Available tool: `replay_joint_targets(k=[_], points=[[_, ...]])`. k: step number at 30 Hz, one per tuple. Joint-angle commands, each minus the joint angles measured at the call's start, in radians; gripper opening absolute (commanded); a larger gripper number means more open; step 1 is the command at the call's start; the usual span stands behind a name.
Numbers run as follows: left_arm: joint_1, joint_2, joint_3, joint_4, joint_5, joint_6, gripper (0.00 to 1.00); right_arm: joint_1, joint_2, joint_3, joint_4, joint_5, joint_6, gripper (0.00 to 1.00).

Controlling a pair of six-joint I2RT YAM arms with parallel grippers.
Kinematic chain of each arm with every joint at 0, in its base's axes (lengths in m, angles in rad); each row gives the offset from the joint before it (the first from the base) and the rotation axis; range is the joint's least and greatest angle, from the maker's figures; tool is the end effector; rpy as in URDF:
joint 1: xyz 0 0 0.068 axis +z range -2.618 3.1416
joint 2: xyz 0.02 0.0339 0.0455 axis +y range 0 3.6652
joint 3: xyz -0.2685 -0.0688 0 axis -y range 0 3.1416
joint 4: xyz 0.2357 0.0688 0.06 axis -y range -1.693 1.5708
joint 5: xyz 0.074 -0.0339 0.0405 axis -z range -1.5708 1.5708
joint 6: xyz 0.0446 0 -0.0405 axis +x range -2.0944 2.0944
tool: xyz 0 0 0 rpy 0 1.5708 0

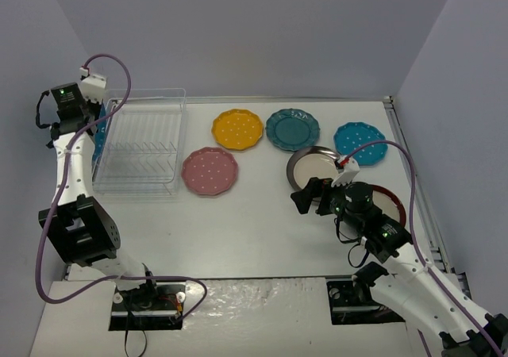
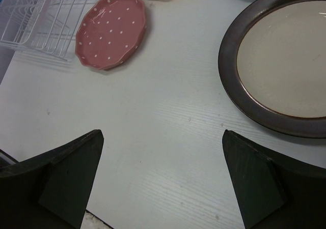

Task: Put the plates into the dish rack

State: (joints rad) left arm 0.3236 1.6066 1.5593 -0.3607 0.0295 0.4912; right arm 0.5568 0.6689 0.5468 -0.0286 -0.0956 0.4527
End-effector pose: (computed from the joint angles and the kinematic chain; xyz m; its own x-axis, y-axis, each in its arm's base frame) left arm 0.3576 0.1185 0.3836 -0.4695 0.3398 -0.8149 -0.0802 0.9027 0.4226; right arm 0.1401 0.0922 0.2931 -0.3798 0.2765 -0.8828 -0.4894 0.7498 0.4453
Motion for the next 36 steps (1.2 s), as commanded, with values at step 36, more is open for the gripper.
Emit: replay_joint_targets(k=[36], points=[[0.032, 0.033, -0.097, 0.270, -0.009, -0.116, 0.19, -0.005, 0.017, -0.006, 0.082, 0.004, -0.012, 1.00]])
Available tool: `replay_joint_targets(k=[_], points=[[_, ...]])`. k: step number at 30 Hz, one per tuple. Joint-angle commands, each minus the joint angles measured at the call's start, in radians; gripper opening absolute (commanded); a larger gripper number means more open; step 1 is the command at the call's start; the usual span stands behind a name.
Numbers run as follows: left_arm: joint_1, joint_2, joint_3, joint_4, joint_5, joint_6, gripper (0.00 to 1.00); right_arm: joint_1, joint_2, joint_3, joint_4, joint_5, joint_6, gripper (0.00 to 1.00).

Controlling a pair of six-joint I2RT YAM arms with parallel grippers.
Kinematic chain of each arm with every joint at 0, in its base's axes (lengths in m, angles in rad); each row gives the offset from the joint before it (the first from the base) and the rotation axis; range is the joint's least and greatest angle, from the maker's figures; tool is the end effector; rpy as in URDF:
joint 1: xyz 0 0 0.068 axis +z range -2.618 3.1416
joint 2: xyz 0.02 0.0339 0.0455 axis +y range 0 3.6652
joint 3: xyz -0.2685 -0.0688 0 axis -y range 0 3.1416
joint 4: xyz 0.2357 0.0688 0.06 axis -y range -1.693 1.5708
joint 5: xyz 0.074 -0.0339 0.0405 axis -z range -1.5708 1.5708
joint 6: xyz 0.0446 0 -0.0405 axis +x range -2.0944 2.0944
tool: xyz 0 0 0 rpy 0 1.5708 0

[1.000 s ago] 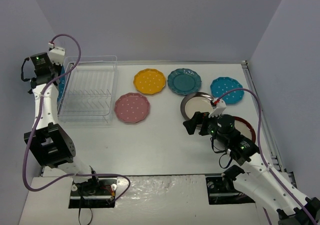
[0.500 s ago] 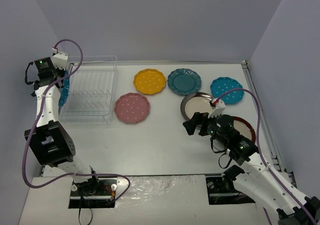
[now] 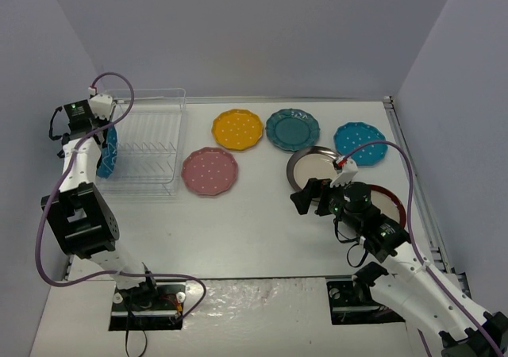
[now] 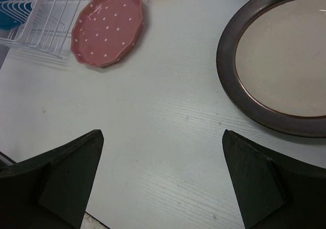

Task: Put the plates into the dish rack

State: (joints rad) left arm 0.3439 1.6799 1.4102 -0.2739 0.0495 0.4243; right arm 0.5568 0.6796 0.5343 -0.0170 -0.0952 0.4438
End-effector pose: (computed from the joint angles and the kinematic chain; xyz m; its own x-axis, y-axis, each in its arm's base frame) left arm 0.3715 0.1307 0.3141 -0.5660 0.2341 -0.7905 -0.0701 0.9417 0.3290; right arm 0.1420 0.0934 0.2884 -0.3840 0.2645 -0.8847 -0.4881 0.7551 0.4376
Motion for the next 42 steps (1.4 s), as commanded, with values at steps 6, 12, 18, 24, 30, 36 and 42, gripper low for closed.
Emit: replay_joint_targets(k=[6, 12, 18, 24, 30, 36, 42], points=[[0.017, -0.043, 0.035, 0.201, -0.070, -0.062, 0.52, -0.005, -0.019, 0.002, 0.068, 0.002, 0.011, 1.00], [0.021, -0.069, 0.027, 0.217, -0.070, -0.092, 0.73, -0.005, -0.037, 0.003, 0.053, -0.006, 0.027, 1.00], [0.012, -0.139, 0.106, 0.187, -0.068, -0.259, 0.97, -0.003, -0.021, 0.031, 0.022, 0.063, 0.073, 1.00], [-0.039, -0.233, 0.237, -0.025, -0.096, -0.568, 0.97, 0.003, 0.148, 0.077, 0.036, 0.038, 0.136, 1.00], [-0.181, -0.418, 0.089, -0.123, 0.032, -0.793, 0.97, 0.074, 0.366, 0.147, 0.098, 0.119, 0.219, 0.95], [-0.358, -0.610, -0.142, -0.176, 0.108, -0.795, 0.97, 0.177, 0.691, 0.356, 0.107, 0.248, 0.241, 0.92], [-0.448, -0.731, -0.352, -0.124, 0.118, -0.787, 0.97, 0.233, 0.978, 0.544, 0.105, 0.349, 0.305, 0.88]])
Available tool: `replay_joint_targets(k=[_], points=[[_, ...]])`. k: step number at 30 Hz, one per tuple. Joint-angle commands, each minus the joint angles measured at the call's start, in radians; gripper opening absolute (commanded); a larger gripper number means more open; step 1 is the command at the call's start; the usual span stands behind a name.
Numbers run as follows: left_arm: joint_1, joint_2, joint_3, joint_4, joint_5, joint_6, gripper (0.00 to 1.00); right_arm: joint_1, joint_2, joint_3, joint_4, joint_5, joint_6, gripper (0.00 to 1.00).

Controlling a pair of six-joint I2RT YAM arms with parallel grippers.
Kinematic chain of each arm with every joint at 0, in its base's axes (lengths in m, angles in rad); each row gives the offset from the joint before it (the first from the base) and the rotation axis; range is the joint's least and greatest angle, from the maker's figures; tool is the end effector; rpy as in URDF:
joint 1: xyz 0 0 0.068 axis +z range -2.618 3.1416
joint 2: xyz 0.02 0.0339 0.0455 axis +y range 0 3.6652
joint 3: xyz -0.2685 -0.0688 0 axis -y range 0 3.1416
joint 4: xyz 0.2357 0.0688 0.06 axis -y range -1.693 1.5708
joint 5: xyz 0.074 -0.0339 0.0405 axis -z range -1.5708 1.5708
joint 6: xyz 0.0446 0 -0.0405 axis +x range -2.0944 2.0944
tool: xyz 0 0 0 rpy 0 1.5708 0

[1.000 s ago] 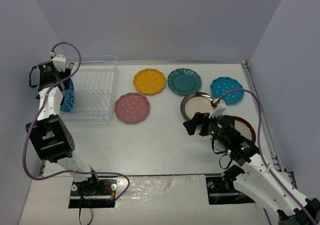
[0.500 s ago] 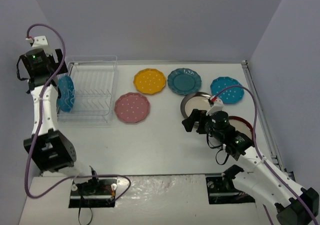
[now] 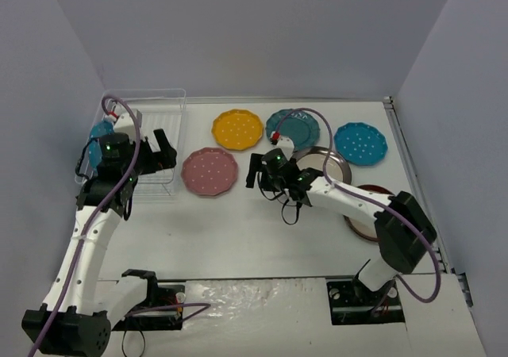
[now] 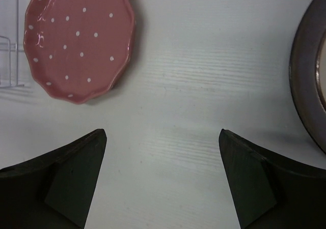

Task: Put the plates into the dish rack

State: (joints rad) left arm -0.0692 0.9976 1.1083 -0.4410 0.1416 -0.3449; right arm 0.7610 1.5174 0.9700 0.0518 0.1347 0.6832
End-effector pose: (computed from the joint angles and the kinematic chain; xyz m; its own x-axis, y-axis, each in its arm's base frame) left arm 0.2128 -0.0211 0.3864 -0.3727 -0.3097 -0.8748 0.0804 0.9284 -0.3629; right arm 0.2519 0.2316 0.2540 -0.6445 0.2501 -0.7226 -0.2463 0.8268 0.5058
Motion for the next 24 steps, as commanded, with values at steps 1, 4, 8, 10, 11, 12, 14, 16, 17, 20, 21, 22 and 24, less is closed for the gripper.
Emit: replay_joint_targets(k=[1, 4, 8, 10, 11, 12, 14, 16, 17, 20, 21, 22, 24], points=[[-0.039, -0.053, -0.064, 0.035, 0.019, -0.010, 0.97, 0.039, 0.184, 0.141, 0.033, 0.135, 0.080, 0.87], [-0.041, -0.055, -0.094, 0.013, 0.001, 0.000, 0.97, 0.075, 0.293, 0.235, -0.001, 0.184, 0.113, 0.82], [-0.042, -0.054, -0.102, -0.022, -0.021, 0.014, 0.97, 0.108, 0.427, 0.358, -0.030, 0.226, 0.169, 0.77], [-0.044, -0.056, -0.100, -0.024, -0.028, 0.012, 0.97, 0.120, 0.460, 0.385, -0.029, 0.238, 0.192, 0.76], [-0.044, -0.058, -0.100, -0.024, -0.026, 0.011, 0.97, 0.124, 0.476, 0.398, -0.029, 0.245, 0.200, 0.75], [-0.044, -0.059, -0.100, -0.024, -0.026, 0.010, 0.97, 0.127, 0.491, 0.409, -0.029, 0.253, 0.207, 0.74], [-0.044, -0.060, -0.100, -0.027, -0.030, 0.010, 0.97, 0.129, 0.513, 0.419, -0.030, 0.262, 0.213, 0.73], [-0.045, -0.060, -0.100, -0.029, -0.033, 0.010, 0.97, 0.129, 0.527, 0.425, -0.030, 0.266, 0.221, 0.68], [-0.046, -0.060, -0.100, -0.030, -0.034, 0.010, 0.97, 0.129, 0.534, 0.427, -0.030, 0.270, 0.225, 0.64], [-0.046, -0.060, -0.100, -0.030, -0.033, 0.009, 0.97, 0.129, 0.549, 0.422, -0.030, 0.282, 0.240, 0.58], [-0.046, -0.060, -0.101, -0.029, -0.033, 0.008, 0.97, 0.129, 0.556, 0.421, -0.030, 0.285, 0.248, 0.56], [-0.046, -0.060, -0.102, -0.029, -0.033, 0.008, 0.97, 0.129, 0.564, 0.421, -0.030, 0.288, 0.257, 0.54], [-0.046, -0.059, -0.103, -0.029, -0.033, 0.007, 0.97, 0.129, 0.578, 0.439, -0.030, 0.291, 0.267, 0.52]])
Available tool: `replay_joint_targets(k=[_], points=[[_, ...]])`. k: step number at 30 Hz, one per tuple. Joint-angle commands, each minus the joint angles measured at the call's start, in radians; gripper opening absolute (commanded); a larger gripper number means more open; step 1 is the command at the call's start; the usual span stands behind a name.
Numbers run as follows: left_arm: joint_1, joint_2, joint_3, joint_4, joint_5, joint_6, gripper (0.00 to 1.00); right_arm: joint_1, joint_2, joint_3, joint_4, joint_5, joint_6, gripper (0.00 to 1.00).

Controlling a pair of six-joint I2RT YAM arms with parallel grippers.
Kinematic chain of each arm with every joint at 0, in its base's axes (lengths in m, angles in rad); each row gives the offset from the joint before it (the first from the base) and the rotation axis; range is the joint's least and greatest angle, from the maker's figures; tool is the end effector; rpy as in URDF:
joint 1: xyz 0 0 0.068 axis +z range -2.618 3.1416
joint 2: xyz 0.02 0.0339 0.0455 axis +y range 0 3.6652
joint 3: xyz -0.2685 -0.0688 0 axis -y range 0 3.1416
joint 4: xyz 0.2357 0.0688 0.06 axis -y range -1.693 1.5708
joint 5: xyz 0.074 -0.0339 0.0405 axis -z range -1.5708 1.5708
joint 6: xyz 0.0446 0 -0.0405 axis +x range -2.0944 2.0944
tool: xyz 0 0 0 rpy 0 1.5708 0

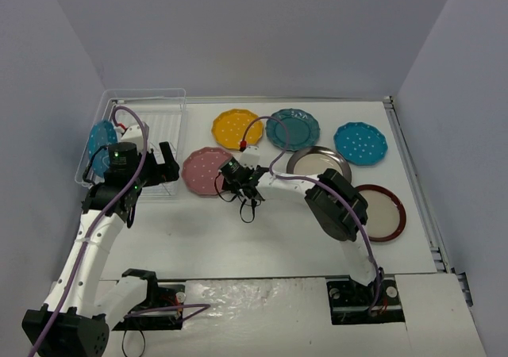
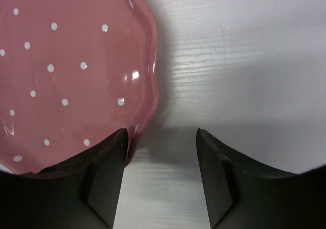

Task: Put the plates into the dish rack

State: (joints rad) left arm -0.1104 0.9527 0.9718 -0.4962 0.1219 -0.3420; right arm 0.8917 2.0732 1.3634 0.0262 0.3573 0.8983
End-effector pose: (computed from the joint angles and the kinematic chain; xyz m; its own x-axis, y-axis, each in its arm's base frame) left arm 0.2021 -0.0279 0.3425 -0.5027 -0.2792 -0.8182 0.0511 0.9352 -0.3505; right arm 0.2991 0.3458 0.1676 -0.6842 0.3192 -0.6558 -0.0377 0.8825 0.4689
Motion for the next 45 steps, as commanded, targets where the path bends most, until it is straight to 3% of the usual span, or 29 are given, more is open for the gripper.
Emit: replay_joint_targets(k=[1, 7, 12, 28, 39, 45], points=[[-0.005, -0.014, 0.033, 0.026, -0.013, 0.005, 0.97, -0.002, 0.031, 0.052, -0.005, 0.071, 0.053, 0.50], [-0.004, -0.009, 0.033, 0.024, -0.019, 0.005, 0.97, -0.009, 0.040, 0.040, -0.005, 0.088, 0.067, 0.32], [-0.004, -0.008, 0.030, 0.027, -0.011, 0.003, 0.97, -0.030, -0.007, -0.077, -0.005, 0.075, 0.059, 0.01], [-0.006, 0.016, 0.019, 0.066, 0.090, -0.038, 0.97, -0.119, -0.480, -0.579, -0.034, 0.012, -0.225, 0.00], [-0.098, 0.008, 0.007, 0.090, 0.106, -0.121, 0.97, -0.176, -0.508, -0.677, -0.028, -0.064, -0.218, 0.11], [-0.139, -0.006, -0.003, 0.086, 0.074, -0.143, 0.97, -0.182, -0.444, -0.675, 0.035, -0.096, -0.211, 0.14]])
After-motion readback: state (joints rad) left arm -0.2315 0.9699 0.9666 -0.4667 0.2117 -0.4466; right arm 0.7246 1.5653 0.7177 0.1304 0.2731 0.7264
